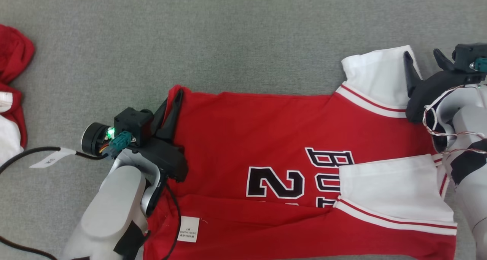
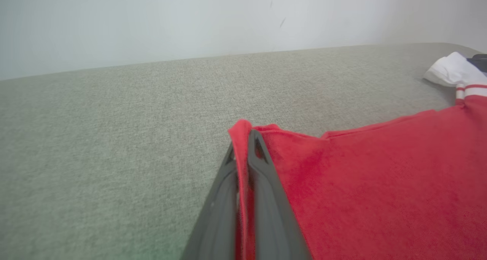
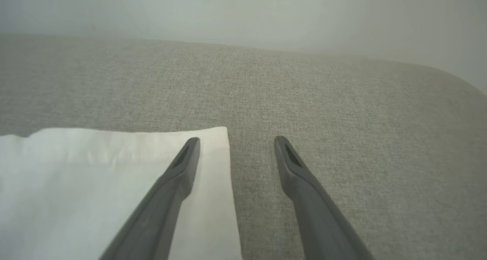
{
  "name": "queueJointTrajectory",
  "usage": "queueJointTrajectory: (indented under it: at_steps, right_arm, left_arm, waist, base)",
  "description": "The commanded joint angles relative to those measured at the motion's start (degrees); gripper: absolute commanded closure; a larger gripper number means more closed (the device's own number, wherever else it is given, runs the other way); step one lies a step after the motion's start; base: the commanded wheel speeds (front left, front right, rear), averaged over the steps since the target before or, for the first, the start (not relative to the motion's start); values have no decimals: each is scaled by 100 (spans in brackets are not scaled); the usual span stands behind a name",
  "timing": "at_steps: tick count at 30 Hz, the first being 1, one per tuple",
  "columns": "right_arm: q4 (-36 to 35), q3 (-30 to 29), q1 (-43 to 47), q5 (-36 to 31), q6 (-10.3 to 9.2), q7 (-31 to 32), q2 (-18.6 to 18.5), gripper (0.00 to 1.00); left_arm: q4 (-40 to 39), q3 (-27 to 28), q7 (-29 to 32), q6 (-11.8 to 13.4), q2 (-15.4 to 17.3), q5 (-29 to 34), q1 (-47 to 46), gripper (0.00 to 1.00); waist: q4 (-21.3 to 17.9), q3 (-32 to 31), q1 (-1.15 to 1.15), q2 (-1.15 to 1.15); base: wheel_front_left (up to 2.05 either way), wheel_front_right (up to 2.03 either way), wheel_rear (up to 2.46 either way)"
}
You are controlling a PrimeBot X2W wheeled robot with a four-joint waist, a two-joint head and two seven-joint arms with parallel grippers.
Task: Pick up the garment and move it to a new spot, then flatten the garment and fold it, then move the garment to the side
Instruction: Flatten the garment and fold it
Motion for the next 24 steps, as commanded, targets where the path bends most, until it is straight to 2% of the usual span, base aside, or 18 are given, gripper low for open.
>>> queueJointTrajectory:
  at_steps: [1, 3, 4, 6, 11, 15, 18, 24]
  right_arm:
    - [199, 40, -111, -8, 6, 120, -63, 0]
    - [543, 157, -380, -20, 6, 293, -56, 0]
    - [629, 203, -410, 33, 7, 318, -13, 6]
    - [772, 306, -464, 136, 8, 463, 58, 100]
    - [921, 522, -598, 431, 8, 714, 64, 100]
    - [910, 581, -773, 415, -2, 376, -149, 100]
    - [991, 533, -968, 316, -2, -109, -313, 100]
    - [1183, 462, -932, 231, -2, -752, -216, 100]
  left_arm:
    - [-41, -23, -6, 13, -26, 27, -73, 100]
    - [-116, -55, -6, 13, -57, 42, -143, 100]
    - [-131, -56, -6, 13, -59, 43, -160, 100]
    - [-157, -57, -6, 13, -70, 41, -184, 100]
    - [-212, -18, -6, 13, -41, 21, -186, 100]
    - [-214, 19, -6, 13, -10, -1, -204, 100]
    - [-221, 109, -6, 13, 3, -59, -181, 100]
    - [-209, 275, -6, 14, 35, -197, -49, 100]
  waist:
    - [148, 161, -1, -1]
    - [199, 236, -1, -1]
    - [207, 251, -1, -1]
    - [217, 286, -1, -1]
    - [218, 361, -1, -1]
    - [211, 372, -1, -1]
    - [201, 309, -1, -1]
    - [129, 98, -1, -1]
  base:
    - [0, 0, 0]
    - [0, 0, 0]
    - [0, 0, 0]
    - [0, 0, 0]
    - [0, 0, 0]
    - [0, 0, 0]
    - [0, 0, 0]
    - [0, 0, 0]
